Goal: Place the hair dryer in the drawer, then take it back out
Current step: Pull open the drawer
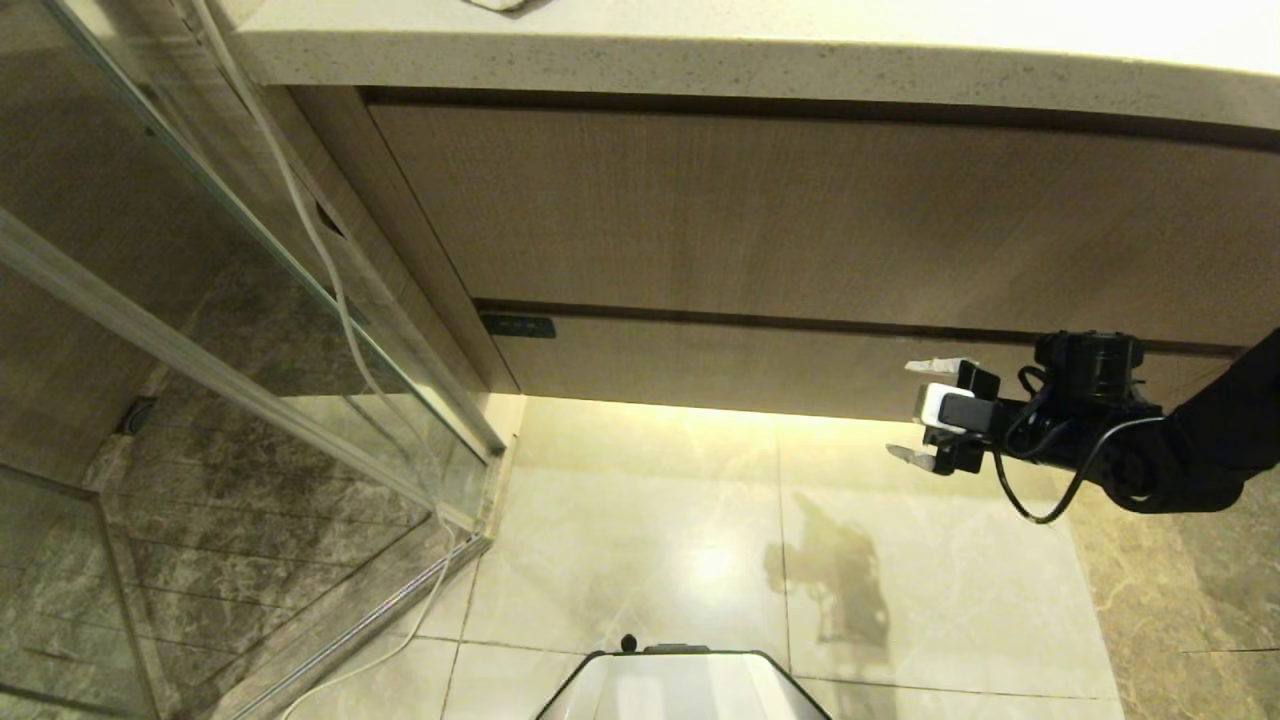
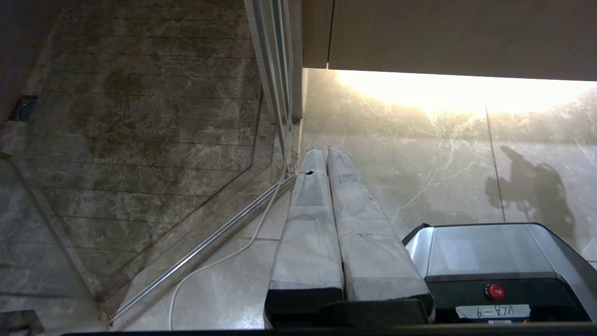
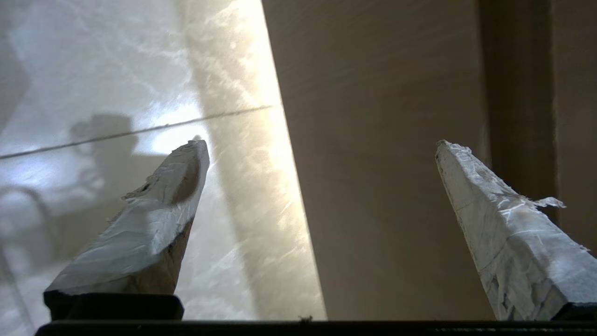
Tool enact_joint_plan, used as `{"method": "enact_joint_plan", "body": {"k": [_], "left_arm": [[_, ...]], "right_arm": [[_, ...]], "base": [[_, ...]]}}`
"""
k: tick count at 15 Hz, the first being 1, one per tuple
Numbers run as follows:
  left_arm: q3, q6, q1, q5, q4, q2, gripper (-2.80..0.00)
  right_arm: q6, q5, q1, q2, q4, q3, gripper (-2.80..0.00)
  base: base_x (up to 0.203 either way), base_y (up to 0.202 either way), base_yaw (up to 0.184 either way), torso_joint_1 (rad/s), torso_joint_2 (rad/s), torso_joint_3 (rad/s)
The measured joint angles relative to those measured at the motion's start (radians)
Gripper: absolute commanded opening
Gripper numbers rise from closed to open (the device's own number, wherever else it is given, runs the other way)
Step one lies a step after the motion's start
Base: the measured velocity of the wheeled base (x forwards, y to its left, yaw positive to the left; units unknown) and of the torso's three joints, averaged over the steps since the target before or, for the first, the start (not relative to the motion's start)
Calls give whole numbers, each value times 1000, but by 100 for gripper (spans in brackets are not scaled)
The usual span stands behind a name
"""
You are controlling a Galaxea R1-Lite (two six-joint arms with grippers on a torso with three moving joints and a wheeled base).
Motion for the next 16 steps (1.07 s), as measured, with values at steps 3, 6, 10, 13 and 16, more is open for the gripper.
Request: {"method": "enact_joint_plan", "body": {"k": [3, 6, 10, 13, 16], "left_arm": [[0, 0, 0, 0, 0, 0, -280], [0, 0, 0, 0, 0, 0, -280], [0, 0, 0, 0, 0, 0, -280], [0, 0, 0, 0, 0, 0, -280], [0, 0, 0, 0, 0, 0, -280]], "right_arm": [[9, -5, 0, 56, -74, -76, 0], [10, -9, -1, 110, -110, -150, 0], [11, -16, -5, 173, -137, -231, 0], [14, -17, -10, 209, -139, -274, 0], [15, -17, -17, 235, -140, -300, 0]], "base": [[0, 0, 0, 0, 0, 0], [0, 0, 0, 0, 0, 0], [0, 0, 0, 0, 0, 0], [0, 0, 0, 0, 0, 0], [0, 0, 0, 0, 0, 0]]}}
